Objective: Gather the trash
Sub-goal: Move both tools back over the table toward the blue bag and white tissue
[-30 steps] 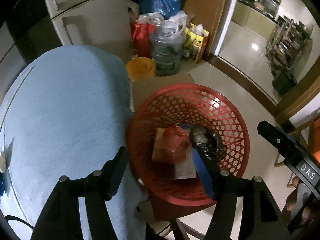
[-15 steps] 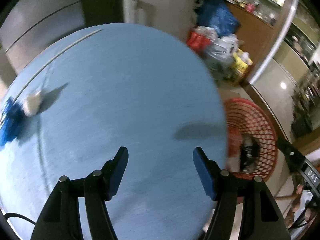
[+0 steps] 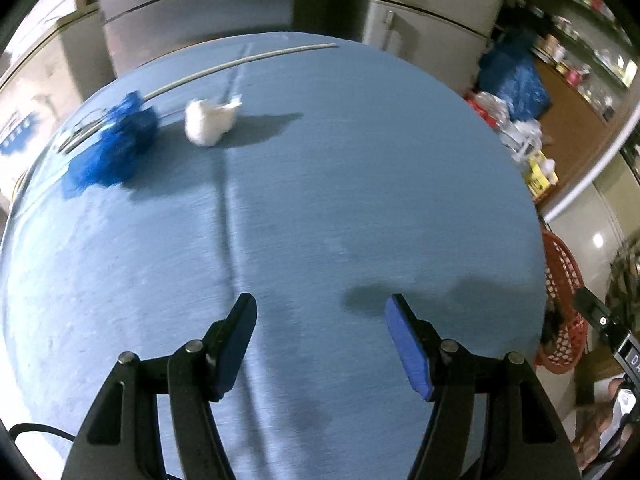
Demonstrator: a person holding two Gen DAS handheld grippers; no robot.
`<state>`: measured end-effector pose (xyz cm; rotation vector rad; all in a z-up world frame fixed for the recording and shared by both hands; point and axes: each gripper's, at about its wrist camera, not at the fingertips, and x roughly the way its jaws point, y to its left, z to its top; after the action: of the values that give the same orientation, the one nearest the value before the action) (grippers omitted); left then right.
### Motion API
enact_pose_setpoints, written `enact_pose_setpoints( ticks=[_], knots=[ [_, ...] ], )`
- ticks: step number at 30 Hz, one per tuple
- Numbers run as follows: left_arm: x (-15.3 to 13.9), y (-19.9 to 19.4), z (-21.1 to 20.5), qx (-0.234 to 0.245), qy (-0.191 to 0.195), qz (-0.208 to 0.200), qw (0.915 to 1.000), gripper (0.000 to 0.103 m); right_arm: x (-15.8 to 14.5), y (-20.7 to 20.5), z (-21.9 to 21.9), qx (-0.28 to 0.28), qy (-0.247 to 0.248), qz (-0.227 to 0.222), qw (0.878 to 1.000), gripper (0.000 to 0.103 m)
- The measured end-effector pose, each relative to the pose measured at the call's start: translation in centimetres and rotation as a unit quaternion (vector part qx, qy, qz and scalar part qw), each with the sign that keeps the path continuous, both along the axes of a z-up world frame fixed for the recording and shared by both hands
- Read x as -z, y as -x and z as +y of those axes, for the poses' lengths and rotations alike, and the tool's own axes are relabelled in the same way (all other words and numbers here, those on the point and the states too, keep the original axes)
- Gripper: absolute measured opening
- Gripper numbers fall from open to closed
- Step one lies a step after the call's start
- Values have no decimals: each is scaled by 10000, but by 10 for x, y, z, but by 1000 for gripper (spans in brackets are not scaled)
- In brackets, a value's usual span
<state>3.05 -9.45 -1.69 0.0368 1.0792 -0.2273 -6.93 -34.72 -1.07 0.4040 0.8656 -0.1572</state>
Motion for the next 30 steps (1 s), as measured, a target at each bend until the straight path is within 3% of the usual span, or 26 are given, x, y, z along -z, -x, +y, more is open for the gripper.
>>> enact_pose_setpoints(
  ticks=[8,14,21,25,26,28,30],
  knots=[
    [5,2,36,-357,-64,-54,9993,68,-2,-11,24,-315,123,76,9994,75],
    [18,1,85,-946,-145,14,9954,68,-6,-30,43,-603,192,54,9980,76],
    [30,5,139,-1614,-220,98,9866,68,-3,-63,94,-1277,178,76,9916,76],
    [31,4,146,-1657,-383,14,9854,68,-1,-80,126,-1628,165,83,9865,75],
    [31,3,145,-1653,-439,-15,9853,69,0,-86,135,-1741,160,80,9846,76],
    [34,5,144,-1645,-564,-64,9847,88,2,-96,147,-1870,115,91,9823,75],
    [37,7,148,-1761,-567,-98,9827,98,4,-106,156,-1931,143,121,9810,76]
  ],
)
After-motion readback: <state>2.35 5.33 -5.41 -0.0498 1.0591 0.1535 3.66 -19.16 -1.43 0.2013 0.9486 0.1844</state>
